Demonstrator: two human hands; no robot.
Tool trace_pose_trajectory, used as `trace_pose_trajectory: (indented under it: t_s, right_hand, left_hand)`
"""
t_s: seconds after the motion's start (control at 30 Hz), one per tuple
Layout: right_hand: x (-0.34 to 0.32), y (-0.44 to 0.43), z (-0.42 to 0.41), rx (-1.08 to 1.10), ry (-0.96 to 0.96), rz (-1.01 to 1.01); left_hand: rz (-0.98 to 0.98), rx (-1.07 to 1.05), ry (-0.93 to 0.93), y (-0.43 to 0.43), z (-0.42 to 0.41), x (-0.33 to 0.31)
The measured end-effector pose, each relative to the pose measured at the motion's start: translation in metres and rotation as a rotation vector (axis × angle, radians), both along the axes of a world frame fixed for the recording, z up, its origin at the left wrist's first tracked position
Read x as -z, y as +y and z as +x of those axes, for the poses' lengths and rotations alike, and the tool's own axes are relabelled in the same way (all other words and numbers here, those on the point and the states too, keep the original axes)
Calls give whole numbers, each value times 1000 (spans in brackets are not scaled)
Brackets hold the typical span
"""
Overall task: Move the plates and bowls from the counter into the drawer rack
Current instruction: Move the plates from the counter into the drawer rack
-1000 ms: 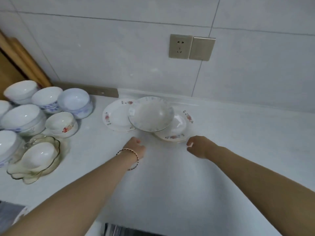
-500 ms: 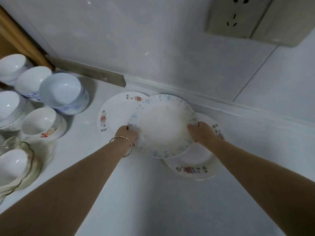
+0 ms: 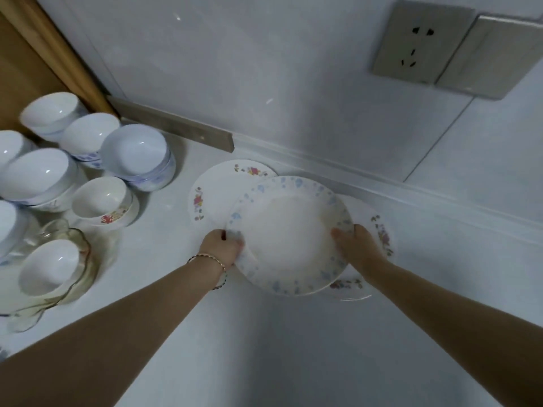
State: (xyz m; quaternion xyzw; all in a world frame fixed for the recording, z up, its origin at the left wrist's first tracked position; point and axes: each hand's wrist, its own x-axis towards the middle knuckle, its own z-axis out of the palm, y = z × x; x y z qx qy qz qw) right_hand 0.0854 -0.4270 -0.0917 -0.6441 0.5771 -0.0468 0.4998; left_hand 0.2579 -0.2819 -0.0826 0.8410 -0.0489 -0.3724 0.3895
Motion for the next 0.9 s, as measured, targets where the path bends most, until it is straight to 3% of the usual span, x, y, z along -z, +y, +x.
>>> trace_pose_trajectory:
  t_s: [0.43, 0.9]
  right_hand:
    - [-55, 235, -54, 109, -46, -42]
    - [-56, 445, -117, 143, -11, -25]
  left_hand:
    - [-104, 158, 140, 220, -34, -68]
    - [-35, 207, 127, 418, -93, -67]
